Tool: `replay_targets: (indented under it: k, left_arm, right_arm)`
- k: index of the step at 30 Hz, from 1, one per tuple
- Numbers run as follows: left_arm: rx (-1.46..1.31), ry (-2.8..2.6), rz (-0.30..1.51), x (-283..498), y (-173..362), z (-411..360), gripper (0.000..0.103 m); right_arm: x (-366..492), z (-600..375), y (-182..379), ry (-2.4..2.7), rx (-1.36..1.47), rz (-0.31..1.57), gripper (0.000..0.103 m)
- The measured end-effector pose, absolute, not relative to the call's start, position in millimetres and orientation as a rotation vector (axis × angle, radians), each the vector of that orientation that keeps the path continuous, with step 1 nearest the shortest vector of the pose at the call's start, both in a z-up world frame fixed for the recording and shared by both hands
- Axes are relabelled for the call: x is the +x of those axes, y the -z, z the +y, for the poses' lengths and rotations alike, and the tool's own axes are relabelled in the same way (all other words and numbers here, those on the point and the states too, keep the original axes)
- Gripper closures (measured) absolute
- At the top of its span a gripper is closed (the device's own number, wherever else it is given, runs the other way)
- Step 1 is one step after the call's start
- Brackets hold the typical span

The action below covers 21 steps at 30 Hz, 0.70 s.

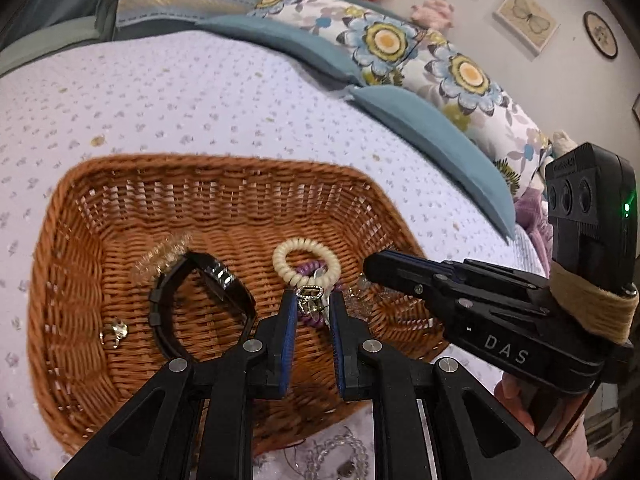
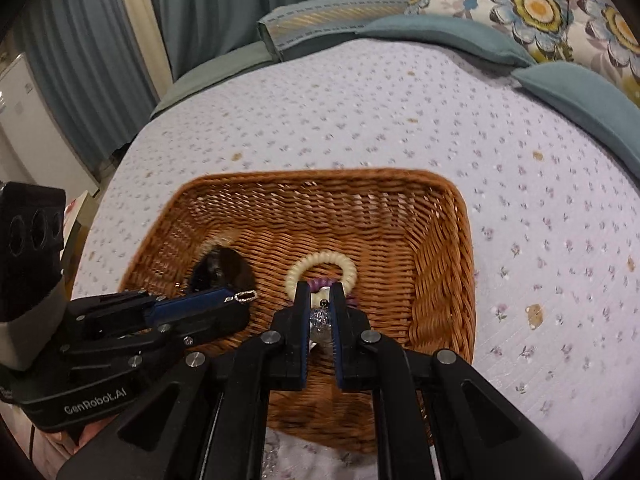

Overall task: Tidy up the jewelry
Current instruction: 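Place the ring and brooch into the basket and open both tools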

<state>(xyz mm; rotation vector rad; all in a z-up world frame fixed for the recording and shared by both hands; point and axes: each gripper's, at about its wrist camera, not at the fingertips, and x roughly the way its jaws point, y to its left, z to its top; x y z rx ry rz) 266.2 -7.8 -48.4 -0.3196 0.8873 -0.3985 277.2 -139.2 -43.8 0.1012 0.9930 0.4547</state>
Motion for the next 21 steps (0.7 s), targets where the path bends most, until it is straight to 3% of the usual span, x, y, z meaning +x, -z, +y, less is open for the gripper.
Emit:
replay_targets:
  k: [6,8,11,12,21]
  left_arm:
    - [-0.298,0.401,0.905,267,54,-14,0.087]
    - [-0.313,0.413,0.907,265,52,-14,0.085]
    - [-0.317,0.419,0.896,259,45,-12,0.058]
    - [-0.316,0.416,0.887,256,42,-10,0.052]
    - [-0.303,0.432,0.777,195,-17,9,0.051]
  right_arm:
    - [279,-148,49,-0.45,0.138,1.015,0.09]
    - [278,-151,46,-0.451,0.157,1.019,0.081]
    - [271,-158,38,-0.446,0.169,0.999,0.059]
    - [267,-160,34,-0.445,0.17,0.992,0.059]
    - [188,-171,-9,-0.467,0.15,0.902,0.059]
